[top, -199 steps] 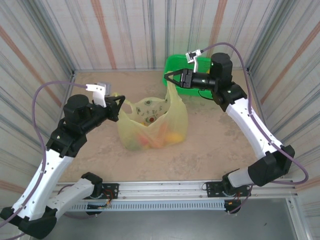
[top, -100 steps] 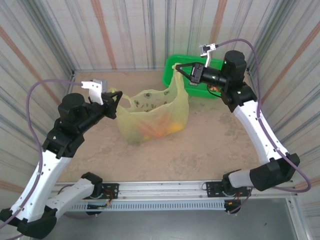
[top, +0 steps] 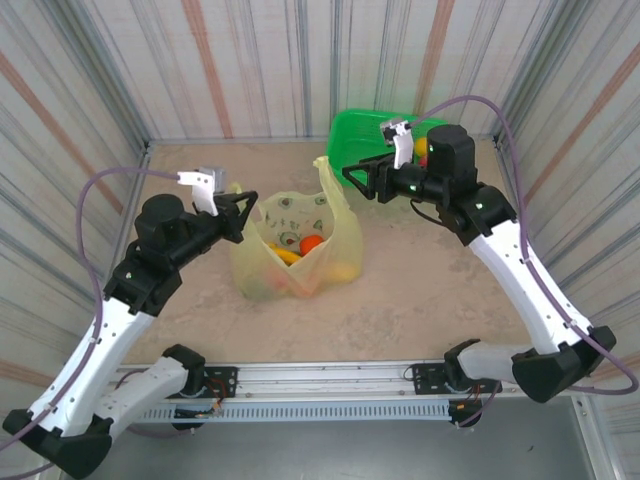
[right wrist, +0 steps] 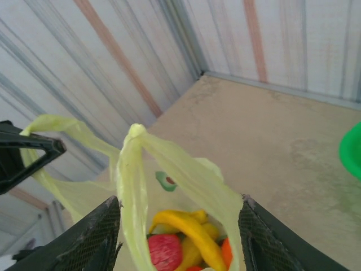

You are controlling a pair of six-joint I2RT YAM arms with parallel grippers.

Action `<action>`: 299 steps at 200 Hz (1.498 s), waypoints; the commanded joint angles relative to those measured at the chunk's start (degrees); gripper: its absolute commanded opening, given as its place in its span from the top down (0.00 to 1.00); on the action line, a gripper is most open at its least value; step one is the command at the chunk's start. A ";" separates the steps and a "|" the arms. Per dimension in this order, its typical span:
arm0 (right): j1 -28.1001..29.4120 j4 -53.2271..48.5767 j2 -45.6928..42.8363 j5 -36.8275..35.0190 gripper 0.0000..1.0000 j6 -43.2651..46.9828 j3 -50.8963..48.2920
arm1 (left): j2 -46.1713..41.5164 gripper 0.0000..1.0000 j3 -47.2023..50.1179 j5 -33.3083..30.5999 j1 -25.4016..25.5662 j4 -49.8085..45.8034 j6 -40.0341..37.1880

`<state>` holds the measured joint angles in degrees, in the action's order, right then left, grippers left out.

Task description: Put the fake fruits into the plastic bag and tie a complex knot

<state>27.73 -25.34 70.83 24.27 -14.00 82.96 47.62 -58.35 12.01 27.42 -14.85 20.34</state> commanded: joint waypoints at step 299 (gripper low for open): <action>23.69 13.44 28.42 0.92 0.36 18.37 13.63 | -10.83 0.90 7.54 3.85 0.53 8.29 -6.17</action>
<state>51.99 -16.27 97.76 19.90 7.01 95.59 37.17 -50.11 15.05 27.77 -8.67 15.18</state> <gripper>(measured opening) 0.644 0.101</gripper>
